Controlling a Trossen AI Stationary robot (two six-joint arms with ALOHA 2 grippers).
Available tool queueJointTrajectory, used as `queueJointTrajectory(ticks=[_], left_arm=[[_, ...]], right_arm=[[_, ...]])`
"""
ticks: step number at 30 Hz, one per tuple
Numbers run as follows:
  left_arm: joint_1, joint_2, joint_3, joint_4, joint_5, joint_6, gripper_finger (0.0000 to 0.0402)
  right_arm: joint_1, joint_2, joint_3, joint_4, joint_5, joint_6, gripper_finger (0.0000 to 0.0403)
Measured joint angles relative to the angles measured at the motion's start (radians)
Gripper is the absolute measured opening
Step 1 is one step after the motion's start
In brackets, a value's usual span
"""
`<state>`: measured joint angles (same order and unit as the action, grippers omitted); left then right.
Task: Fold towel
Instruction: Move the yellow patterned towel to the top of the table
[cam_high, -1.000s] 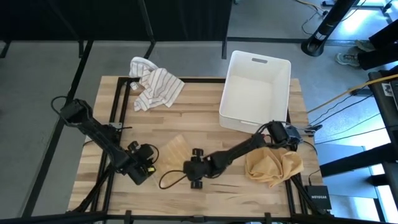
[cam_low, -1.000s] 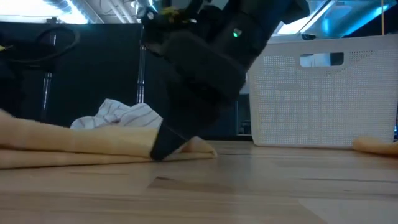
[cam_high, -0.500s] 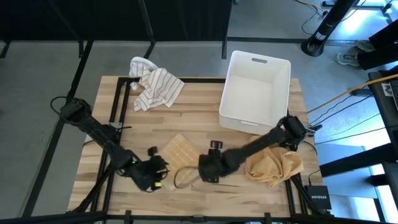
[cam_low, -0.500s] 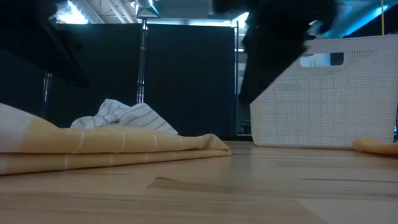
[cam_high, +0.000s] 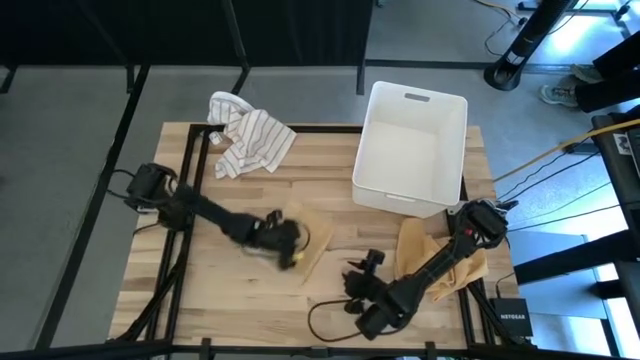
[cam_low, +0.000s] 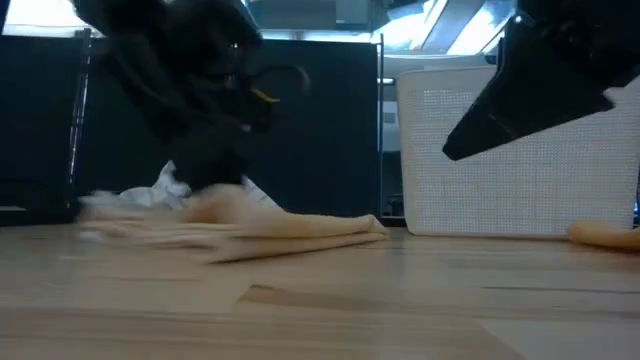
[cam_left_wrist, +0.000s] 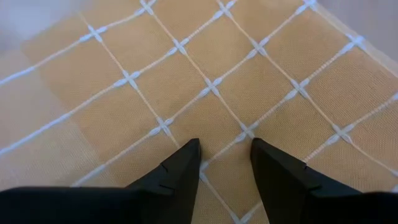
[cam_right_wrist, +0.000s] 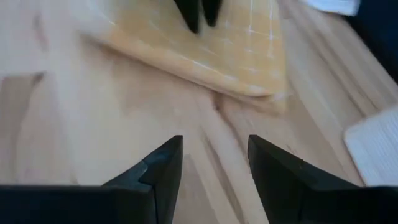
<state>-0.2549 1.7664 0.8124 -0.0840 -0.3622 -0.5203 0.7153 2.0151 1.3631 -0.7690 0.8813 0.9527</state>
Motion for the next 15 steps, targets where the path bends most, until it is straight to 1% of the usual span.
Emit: queueJointTrajectory(ticks=[3, 5, 9, 15], left_arm=[[0.091, 0.019, -0.003, 0.107, -0.001, -0.042, 0.0138], [0.149, 0.028, -0.005, 0.167, 0.012, -0.052, 0.0138], [0.276, 0.049, -0.006, 0.277, 0.012, -0.024, 0.0138], [0.455, 0.097, 0.002, 0.438, 0.015, -0.031, 0.0138]], right_arm=[[0.005, 0.0, -0.005, -0.04, 0.009, 0.093, 0.0183], [0.005, 0.0, -0.004, -0.039, 0.007, 0.12, 0.0183], [0.005, 0.0, -0.004, -0.034, -0.007, 0.125, 0.0183], [0.005, 0.0, -0.004, -0.035, 0.035, 0.121, 0.0183]])
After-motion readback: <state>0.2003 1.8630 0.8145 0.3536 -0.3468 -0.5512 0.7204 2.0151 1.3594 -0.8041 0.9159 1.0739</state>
